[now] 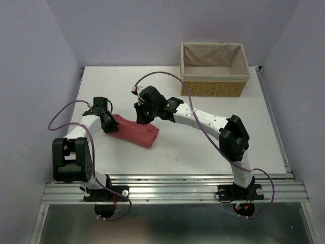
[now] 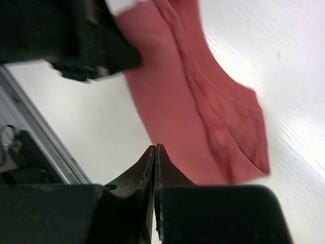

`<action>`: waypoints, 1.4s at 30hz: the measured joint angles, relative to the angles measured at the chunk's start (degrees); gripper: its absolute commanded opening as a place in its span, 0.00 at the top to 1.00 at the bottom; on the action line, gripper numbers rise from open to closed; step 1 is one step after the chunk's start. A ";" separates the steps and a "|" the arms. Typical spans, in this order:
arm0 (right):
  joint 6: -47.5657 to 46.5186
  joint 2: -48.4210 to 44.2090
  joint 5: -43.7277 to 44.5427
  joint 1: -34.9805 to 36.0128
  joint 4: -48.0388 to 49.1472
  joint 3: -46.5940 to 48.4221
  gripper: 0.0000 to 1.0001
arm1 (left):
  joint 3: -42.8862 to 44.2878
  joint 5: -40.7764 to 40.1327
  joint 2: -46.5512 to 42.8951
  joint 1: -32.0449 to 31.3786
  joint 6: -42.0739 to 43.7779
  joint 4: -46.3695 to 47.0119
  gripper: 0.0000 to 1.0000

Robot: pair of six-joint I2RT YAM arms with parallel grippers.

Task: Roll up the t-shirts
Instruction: Roll the T-shirt to the center of the board.

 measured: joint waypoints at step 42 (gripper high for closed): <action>2.84 -1.11 3.54 2.21 8.63 -16.22 0.96 | 7.56 3.43 -0.92 0.02 2.16 -6.45 0.82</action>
